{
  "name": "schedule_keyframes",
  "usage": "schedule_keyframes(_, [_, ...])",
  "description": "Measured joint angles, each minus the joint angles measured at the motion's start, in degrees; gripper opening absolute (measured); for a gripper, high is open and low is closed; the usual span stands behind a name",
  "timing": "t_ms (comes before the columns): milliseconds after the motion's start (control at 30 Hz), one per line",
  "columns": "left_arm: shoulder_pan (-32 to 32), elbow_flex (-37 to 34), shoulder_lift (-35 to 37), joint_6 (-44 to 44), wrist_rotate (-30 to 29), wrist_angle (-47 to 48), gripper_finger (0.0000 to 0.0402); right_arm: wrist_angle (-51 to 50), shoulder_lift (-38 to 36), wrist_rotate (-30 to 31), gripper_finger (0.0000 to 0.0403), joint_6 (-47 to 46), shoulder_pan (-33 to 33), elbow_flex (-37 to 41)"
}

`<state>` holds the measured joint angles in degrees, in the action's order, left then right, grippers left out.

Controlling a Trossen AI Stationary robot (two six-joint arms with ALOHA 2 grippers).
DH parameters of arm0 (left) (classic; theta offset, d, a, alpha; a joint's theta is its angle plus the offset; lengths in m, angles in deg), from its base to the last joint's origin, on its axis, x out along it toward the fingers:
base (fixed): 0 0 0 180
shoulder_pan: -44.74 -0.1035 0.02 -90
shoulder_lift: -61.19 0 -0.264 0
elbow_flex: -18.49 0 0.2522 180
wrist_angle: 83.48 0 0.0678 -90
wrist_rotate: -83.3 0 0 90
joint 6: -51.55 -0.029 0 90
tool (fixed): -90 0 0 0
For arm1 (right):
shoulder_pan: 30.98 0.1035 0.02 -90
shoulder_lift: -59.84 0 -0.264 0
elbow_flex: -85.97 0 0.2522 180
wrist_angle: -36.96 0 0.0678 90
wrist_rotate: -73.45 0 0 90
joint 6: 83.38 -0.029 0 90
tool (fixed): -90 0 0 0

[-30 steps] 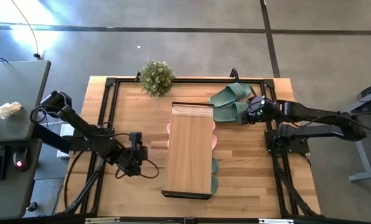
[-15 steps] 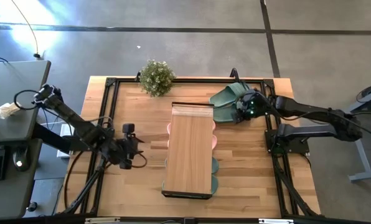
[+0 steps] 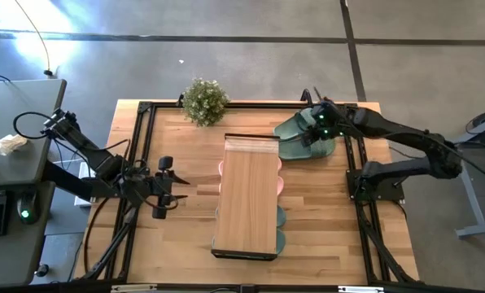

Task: Pick and place slides into the shelf
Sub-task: Put the bottom green slide on the shelf

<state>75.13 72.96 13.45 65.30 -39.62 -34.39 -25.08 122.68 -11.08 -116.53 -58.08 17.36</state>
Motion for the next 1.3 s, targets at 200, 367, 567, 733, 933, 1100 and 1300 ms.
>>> schedule_keyframes(200, [0.0, 0.05, -0.3, 0.16, -0.16, -1.49, 0.0175, -13.63, 9.99, 5.22, 0.0138, 0.14, 0.09, -7.97])
schedule_keyframes(367, [0.0, 0.03, -0.34, 0.2, -0.55, -1.71, 0.0175, -18.15, 18.07, 5.51, 0.0138, -0.04, 0.11, -11.58])
schedule_keyframes(567, [0.0, 0.03, -0.34, 0.42, -0.59, -1.86, 0.0175, -19.28, 23.86, 7.83, 0.0138, -0.52, 0.13, -11.78])
schedule_keyframes(733, [0.0, 0.03, -0.34, 0.1, -0.69, -1.73, 0.0175, -19.64, 26.93, 9.53, 0.0138, -1.52, 0.13, -11.78])
schedule_keyframes(933, [0.0, 0.03, -0.34, -0.02, -0.81, -0.79, 0.0175, -19.37, 30.45, 9.75, 0.0138, -1.54, 0.13, -11.8])
schedule_keyframes(1100, [0.0, 0.03, -0.34, -0.02, -0.79, -0.6, 0.0175, -18.98, 32.65, 10.6, 0.0138, -2.18, 0.13, -11.8])
schedule_keyframes(1300, [0.0, 0.03, -0.36, -0.02, -0.79, -0.42, 0.0175, -18.54, 34.34, 10.93, 0.0138, -4.1, 0.13, -11.8])
